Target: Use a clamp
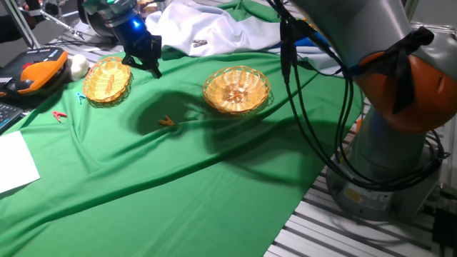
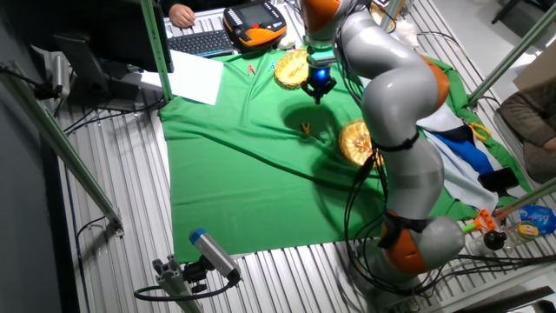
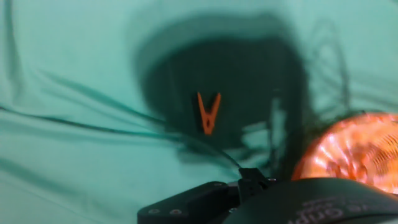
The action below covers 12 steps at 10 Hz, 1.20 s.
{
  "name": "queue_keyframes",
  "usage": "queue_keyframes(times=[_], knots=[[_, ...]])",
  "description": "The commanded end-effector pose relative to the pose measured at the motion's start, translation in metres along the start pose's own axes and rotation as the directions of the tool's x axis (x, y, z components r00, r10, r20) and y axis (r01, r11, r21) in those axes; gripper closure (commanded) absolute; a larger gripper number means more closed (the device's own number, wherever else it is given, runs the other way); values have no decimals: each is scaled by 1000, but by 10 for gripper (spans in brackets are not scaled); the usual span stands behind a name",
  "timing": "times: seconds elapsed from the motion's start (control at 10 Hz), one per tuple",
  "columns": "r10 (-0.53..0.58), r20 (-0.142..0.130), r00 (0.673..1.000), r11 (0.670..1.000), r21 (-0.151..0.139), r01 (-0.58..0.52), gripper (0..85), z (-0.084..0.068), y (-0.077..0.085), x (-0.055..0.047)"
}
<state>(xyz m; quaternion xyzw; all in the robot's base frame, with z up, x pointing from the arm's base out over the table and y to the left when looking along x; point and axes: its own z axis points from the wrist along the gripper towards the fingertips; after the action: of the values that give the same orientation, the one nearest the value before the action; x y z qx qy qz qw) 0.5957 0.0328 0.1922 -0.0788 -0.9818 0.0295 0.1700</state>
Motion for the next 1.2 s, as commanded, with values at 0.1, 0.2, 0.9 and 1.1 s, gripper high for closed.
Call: queue_keyframes(times=[0.1, 0.2, 0.9, 1.1], knots=[[20, -48, 999, 1000, 17, -20, 850, 1, 0, 0], [25, -56, 998, 999, 40, -23, 850, 1, 0, 0], [53, -39, 998, 999, 11, -53, 510, 22, 2, -22], [63, -29, 998, 998, 7, -63, 340, 37, 4, -33]])
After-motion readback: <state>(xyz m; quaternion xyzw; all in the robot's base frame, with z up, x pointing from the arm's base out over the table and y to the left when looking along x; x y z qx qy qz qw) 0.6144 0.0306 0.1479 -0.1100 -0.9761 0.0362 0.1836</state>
